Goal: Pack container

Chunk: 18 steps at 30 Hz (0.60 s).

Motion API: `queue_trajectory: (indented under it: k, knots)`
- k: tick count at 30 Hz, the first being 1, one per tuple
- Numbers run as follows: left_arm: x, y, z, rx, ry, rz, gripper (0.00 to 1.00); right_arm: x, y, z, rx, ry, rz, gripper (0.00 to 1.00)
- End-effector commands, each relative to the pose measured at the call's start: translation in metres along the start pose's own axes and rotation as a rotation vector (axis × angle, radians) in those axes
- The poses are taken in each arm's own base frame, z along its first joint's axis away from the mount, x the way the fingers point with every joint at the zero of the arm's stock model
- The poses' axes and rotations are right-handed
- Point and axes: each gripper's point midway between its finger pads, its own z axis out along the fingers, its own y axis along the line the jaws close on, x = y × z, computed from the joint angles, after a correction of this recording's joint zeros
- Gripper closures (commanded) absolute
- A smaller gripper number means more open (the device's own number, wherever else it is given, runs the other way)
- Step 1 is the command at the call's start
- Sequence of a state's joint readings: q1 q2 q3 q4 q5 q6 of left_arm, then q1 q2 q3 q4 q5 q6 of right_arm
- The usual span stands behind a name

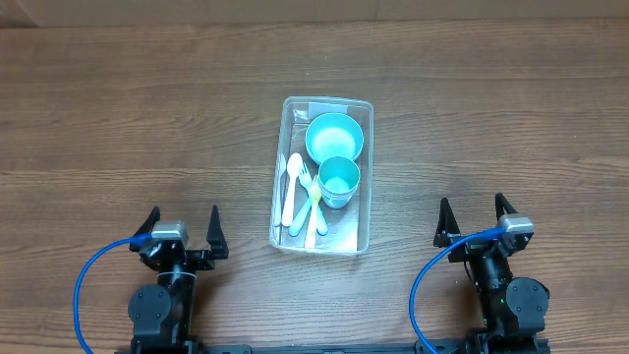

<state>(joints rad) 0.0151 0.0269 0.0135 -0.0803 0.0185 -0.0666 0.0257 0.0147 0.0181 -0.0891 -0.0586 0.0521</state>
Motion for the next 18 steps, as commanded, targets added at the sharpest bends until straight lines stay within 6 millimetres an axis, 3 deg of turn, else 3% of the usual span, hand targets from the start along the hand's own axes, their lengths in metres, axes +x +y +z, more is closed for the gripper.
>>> queue_trajectory:
  k: [1, 18]
  knots:
    - [-0.0022, 0.0105, -0.0007, -0.058, -0.02, 0.025, 0.0, -0.0001, -0.0037, -0.0001, 0.017, -0.012, -0.005, 0.0]
    - [-0.0043, 0.0144, -0.0014, -0.078, -0.029, 0.024, 0.0, -0.0001, -0.0037, -0.0001, 0.017, -0.012, -0.005, 0.0]
